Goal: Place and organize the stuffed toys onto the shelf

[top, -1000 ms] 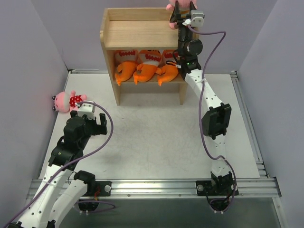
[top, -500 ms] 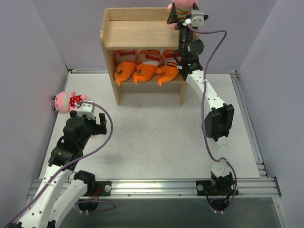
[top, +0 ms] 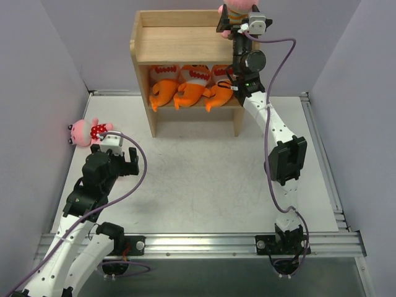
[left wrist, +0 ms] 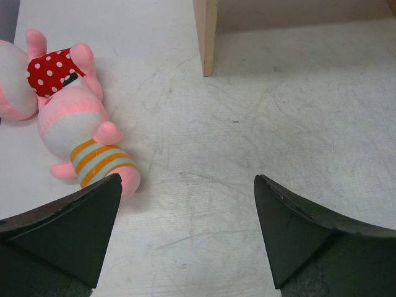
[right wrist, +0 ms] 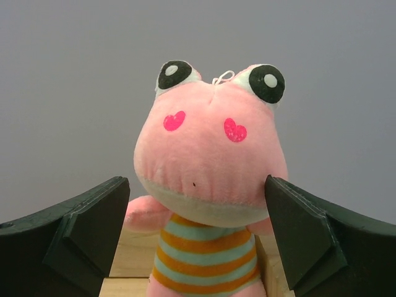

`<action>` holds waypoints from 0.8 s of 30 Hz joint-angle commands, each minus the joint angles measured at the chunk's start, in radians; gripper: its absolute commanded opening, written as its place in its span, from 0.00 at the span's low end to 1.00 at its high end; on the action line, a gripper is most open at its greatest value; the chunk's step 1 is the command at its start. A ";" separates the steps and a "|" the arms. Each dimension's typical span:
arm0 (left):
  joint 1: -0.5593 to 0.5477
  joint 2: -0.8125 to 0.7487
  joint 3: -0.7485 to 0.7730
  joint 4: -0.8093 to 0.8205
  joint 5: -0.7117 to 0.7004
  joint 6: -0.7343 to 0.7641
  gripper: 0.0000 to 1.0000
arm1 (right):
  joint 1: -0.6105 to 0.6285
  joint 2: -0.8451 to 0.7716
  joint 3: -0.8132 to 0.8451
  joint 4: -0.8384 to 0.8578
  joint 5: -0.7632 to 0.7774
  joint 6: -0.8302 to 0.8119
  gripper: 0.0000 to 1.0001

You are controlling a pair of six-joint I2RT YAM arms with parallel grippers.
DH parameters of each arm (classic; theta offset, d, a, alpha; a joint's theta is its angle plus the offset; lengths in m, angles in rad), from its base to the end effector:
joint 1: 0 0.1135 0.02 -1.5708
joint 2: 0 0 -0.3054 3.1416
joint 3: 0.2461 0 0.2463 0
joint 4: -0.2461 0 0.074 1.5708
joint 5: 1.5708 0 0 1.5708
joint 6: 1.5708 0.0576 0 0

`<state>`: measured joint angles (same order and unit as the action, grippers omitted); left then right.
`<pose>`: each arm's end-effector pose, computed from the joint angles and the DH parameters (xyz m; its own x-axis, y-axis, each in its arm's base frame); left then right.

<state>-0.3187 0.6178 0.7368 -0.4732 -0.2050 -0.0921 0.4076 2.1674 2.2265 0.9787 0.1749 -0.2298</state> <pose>0.1209 -0.0275 0.3331 -0.3395 0.0172 -0.9404 0.0946 0.9954 -0.0159 0.4565 0.1862 0.5527 0.8404 0.1185 -0.5289 -0.1209 0.9922 0.0302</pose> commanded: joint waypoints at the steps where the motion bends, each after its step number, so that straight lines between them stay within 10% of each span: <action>1: 0.006 -0.007 0.004 0.039 0.009 0.009 0.97 | 0.010 -0.075 -0.005 0.035 0.003 -0.006 0.95; 24: 0.009 -0.012 0.006 0.041 0.010 0.011 0.97 | 0.017 -0.138 -0.097 0.089 0.020 -0.049 0.99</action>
<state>-0.3168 0.6151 0.7368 -0.4732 -0.2050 -0.0921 0.4198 2.1090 2.1338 0.9848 0.1795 -0.2626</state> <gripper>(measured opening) 0.966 0.994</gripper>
